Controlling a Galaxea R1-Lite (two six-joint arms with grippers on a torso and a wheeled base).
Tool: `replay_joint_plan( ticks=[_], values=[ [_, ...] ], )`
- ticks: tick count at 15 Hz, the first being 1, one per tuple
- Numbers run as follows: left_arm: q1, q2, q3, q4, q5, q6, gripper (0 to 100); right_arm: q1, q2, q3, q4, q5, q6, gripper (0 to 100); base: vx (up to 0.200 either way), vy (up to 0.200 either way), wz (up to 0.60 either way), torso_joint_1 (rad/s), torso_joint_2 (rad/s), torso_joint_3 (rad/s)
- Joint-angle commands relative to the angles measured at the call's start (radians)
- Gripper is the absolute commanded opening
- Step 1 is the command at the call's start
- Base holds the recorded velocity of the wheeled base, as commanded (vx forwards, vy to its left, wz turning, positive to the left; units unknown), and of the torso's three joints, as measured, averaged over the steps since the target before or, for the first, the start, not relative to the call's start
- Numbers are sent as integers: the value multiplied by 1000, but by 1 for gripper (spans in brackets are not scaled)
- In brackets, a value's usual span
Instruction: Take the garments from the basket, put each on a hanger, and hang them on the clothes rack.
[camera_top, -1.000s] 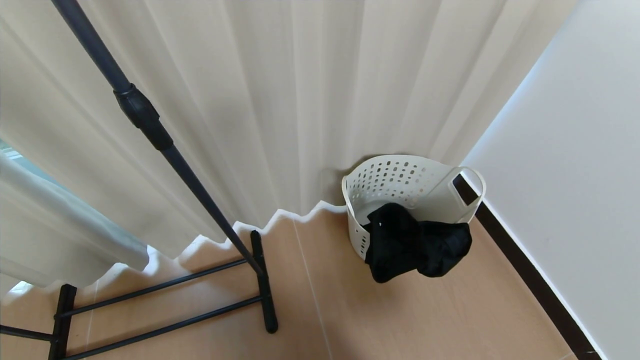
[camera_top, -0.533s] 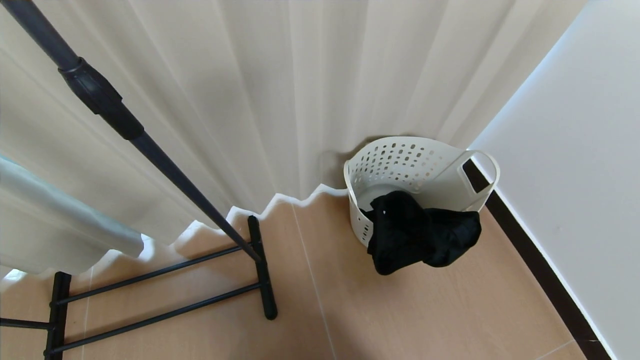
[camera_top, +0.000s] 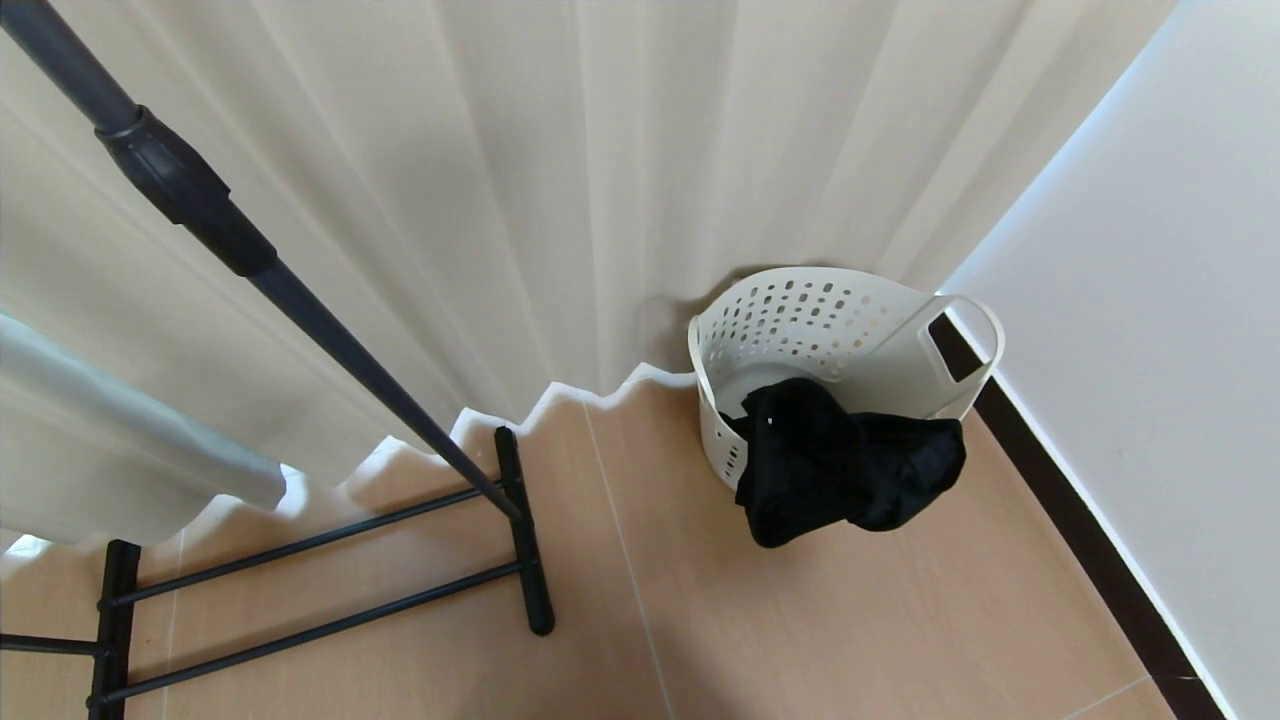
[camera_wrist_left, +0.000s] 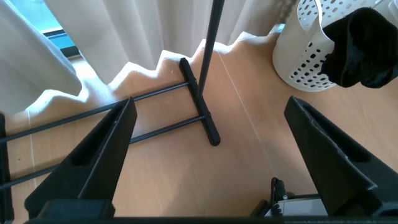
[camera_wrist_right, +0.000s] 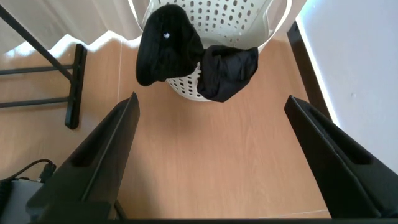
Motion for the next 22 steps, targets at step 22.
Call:
replay_joint_plan(
  ticks=[22],
  values=[
    [0,0,0,0,0,0,100,310,1882,-1046,-206,-274,-381,100,0,0,0,0,0,0]
  ],
)
